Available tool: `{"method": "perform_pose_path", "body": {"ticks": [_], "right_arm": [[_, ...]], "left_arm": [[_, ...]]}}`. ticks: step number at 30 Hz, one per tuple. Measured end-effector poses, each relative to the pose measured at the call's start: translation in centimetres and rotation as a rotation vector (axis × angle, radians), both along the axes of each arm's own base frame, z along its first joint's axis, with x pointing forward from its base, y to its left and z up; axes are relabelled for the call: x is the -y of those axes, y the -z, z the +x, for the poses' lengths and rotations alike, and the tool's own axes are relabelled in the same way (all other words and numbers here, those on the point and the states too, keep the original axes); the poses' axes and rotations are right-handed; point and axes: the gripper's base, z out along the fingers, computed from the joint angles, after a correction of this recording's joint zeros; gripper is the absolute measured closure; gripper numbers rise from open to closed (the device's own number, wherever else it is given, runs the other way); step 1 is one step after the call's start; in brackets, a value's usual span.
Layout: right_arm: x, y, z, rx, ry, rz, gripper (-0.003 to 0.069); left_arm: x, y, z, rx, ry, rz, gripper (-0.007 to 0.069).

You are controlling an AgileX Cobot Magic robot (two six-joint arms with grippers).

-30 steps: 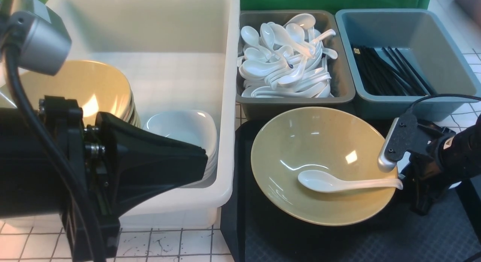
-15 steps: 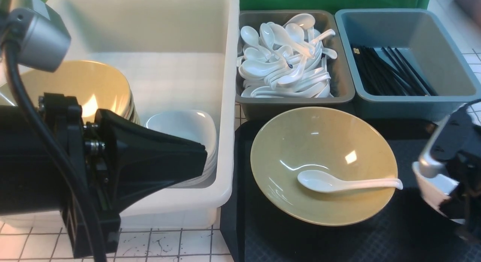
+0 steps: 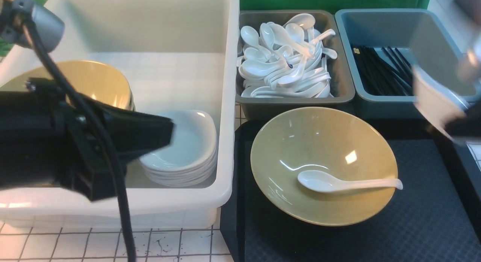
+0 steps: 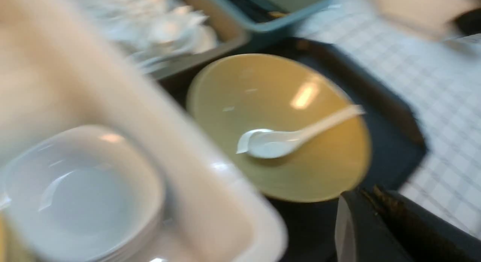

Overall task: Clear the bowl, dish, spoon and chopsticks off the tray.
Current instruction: Use the right arm to put the plate into the large storage box on the left

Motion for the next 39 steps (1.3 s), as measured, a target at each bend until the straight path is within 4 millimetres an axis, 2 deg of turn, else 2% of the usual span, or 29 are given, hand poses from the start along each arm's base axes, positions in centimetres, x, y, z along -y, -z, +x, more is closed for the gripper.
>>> {"method": "perform_pose_path", "body": {"ticks": [3, 5, 6, 7, 12, 17, 22, 29, 39], "right_arm": [[-4.7, -2.4, 0.9, 0.052, -0.171, 0.015, 0.0603], [-7.6, -2.8, 1.5, 0.071, -0.26, -0.003, 0.0603], [-10.0, -2.8, 2.0, 0.079, -0.32, -0.023, 0.0603], [-11.5, -2.7, 2.5, 0.088, -0.354, -0.045, 0.0603], [-19.9, 0.1, 4.5, 0.051, -0.495, -0.163, 0.0602], [-25.0, 3.1, 6.0, 0.011, -0.529, -0.214, 0.0602], [-27.0, 4.6, 7.5, 0.015, -0.486, -0.219, 0.0601], [-28.6, 7.3, 9.1, 0.029, -0.442, -0.255, 0.0599], [-29.5, 10.0, 10.1, 0.025, -0.489, -0.313, 0.0599]], "left_arm": [[-1.2, -0.2, -0.3, 0.004, -0.127, 0.012, 0.0625], [-1.9, -0.6, -1.0, 0.005, -0.19, -0.016, 0.0625], [-2.3, -0.9, -1.5, 0.011, -0.224, -0.031, 0.0625], [-2.7, -1.0, -1.9, 0.019, -0.251, -0.037, 0.0625], [-5.0, -1.7, -4.9, 0.04, -0.38, -0.07, 0.0625], [-6.6, -1.6, -7.1, 0.039, -0.455, -0.066, 0.0625], [-7.3, -1.7, -8.6, 0.066, -0.466, -0.092, 0.0625], [-7.4, -1.6, -8.8, 0.066, -0.465, -0.084, 0.0625], [-7.4, -1.6, -8.8, 0.074, -0.459, -0.072, 0.0625]]}}
